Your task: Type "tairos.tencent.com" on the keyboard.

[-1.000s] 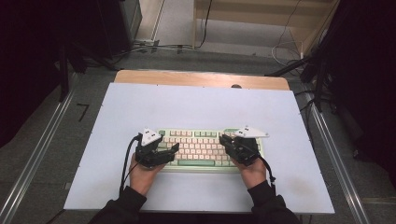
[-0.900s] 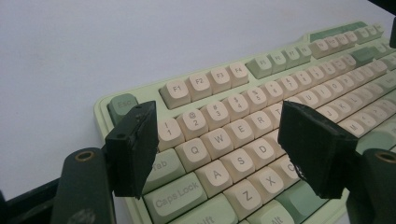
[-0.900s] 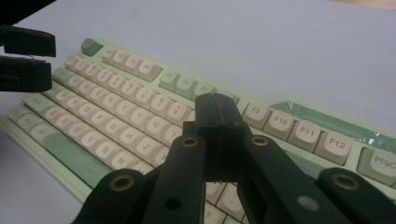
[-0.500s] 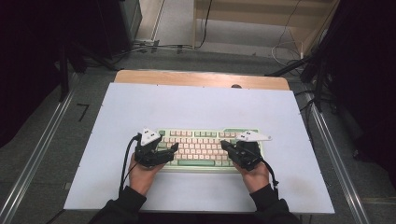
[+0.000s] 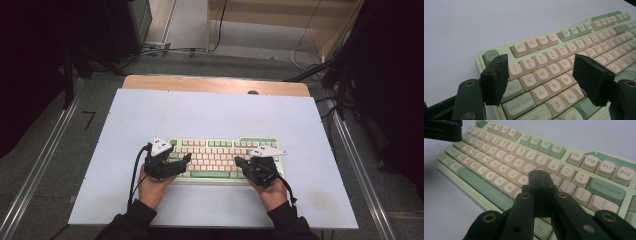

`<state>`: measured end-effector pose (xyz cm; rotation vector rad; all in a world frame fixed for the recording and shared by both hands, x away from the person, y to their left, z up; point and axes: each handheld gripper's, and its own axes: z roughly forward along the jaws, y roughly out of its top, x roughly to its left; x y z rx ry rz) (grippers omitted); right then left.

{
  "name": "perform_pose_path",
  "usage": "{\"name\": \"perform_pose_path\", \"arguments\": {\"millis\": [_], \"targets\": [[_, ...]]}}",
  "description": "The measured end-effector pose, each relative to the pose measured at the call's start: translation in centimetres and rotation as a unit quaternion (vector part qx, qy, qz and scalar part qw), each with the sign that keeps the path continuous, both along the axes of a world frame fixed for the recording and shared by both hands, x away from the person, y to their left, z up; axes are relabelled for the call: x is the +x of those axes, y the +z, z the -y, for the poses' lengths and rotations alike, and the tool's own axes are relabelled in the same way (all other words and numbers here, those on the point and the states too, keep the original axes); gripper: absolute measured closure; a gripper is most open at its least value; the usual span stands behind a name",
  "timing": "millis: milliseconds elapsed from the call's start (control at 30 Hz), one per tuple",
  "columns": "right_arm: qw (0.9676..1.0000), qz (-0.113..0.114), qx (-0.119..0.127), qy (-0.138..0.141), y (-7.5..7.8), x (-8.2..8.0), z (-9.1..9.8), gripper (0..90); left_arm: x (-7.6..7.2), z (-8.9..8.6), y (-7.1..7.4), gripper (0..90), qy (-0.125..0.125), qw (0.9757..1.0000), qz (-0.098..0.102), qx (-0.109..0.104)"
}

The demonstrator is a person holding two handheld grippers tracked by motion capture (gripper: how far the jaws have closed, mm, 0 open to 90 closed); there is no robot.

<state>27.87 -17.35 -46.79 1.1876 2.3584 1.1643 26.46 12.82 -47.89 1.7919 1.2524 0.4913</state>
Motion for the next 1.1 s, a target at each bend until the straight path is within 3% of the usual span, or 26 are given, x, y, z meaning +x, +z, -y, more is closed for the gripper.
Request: {"name": "perform_pose_path", "arguments": {"millis": [1100], "targets": [[0.9996,-0.018,-0.021,0.010,-1.4,-0.1,-0.7,87.4,0.1,0.1,-0.1,29.5,-0.002,1.0000,-0.002,0.001]]}}
